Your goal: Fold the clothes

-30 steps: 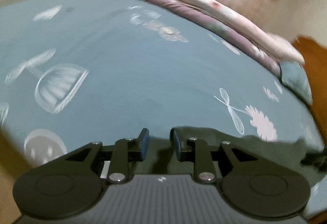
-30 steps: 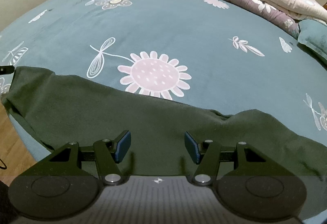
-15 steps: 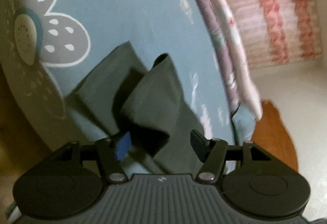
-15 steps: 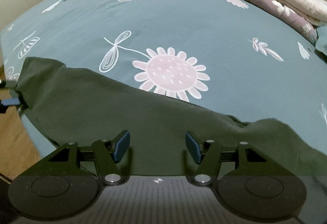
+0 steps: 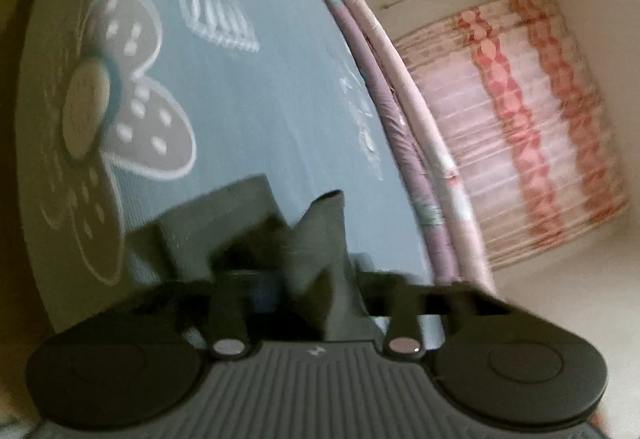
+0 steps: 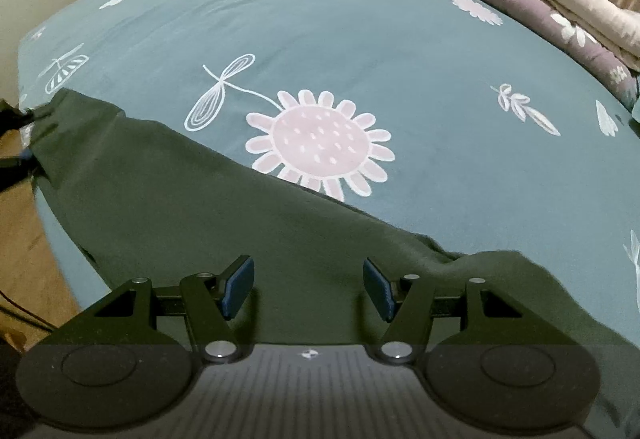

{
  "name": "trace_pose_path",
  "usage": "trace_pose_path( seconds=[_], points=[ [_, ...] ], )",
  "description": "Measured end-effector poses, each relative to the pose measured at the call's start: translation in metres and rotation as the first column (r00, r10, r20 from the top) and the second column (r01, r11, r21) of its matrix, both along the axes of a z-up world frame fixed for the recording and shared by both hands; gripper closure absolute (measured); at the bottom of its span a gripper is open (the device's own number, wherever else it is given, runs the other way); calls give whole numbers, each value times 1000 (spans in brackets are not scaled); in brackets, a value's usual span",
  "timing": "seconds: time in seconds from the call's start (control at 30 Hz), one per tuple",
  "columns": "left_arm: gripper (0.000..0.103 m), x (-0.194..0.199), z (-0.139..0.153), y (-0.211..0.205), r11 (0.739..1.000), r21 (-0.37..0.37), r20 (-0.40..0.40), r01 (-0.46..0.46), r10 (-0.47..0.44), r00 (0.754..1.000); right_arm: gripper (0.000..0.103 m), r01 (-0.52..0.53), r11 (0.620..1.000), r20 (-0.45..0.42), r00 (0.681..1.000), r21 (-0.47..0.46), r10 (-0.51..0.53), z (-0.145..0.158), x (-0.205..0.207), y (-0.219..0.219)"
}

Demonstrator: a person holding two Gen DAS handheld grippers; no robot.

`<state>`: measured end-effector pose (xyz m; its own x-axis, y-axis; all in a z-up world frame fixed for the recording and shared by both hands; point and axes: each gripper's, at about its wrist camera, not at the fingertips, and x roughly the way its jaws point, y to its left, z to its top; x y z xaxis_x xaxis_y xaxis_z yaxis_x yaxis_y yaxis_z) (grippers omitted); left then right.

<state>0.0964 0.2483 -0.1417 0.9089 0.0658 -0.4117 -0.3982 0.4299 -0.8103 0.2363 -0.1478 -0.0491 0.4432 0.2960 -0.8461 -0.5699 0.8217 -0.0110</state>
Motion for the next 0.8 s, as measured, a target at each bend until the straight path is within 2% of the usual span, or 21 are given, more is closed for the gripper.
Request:
trace_pose_path(
  seconds=[0.17,0.3,0.37,0.43,0.47,0.5,0.53,0.6,0.67,0.73,0.8],
  points=[
    [102,-20,47,-2,988,148,32,-45,40,999,37,1,1000,-3,1000,12,-1,-1,7,-14],
    [102,-17,58,4,976,219,-35,-17,25,999,37,1,1000,-13,1000,18,-1,-5,11,-19],
    [98,-12,42,11,982,190,-112,21,0,994,37,-1,1000,-19,1000,20,1,-8,13,-20],
    [99,-7,21,21,993,108,-223,54,-28,974,37,2,1000,-26,1000,20,-1,-11,13,-21],
    [91,-9,18,24,994,89,-225,56,-35,974,37,5,1000,-30,1000,20,-4,-12,13,-21],
    [91,-11,17,27,995,81,-213,60,-41,976,37,8,1000,-33,999,20,-7,-13,13,-21],
    [89,-11,22,28,991,117,-230,67,-38,972,36,11,1000,-37,999,20,-10,-14,13,-21],
    [87,-10,37,31,971,224,-286,86,-19,958,36,16,1000,-44,999,20,-15,-17,13,-21],
    [79,-7,55,33,935,338,-321,107,8,947,36,22,1000,-45,999,21,-21,-18,14,-20],
    [78,0,71,34,890,431,-323,150,-3,946,36,28,999,-44,999,23,-27,-19,14,-18],
    [76,12,83,33,832,510,-339,220,-41,940,36,35,999,-42,999,24,-34,-19,13,-17]
  ],
)
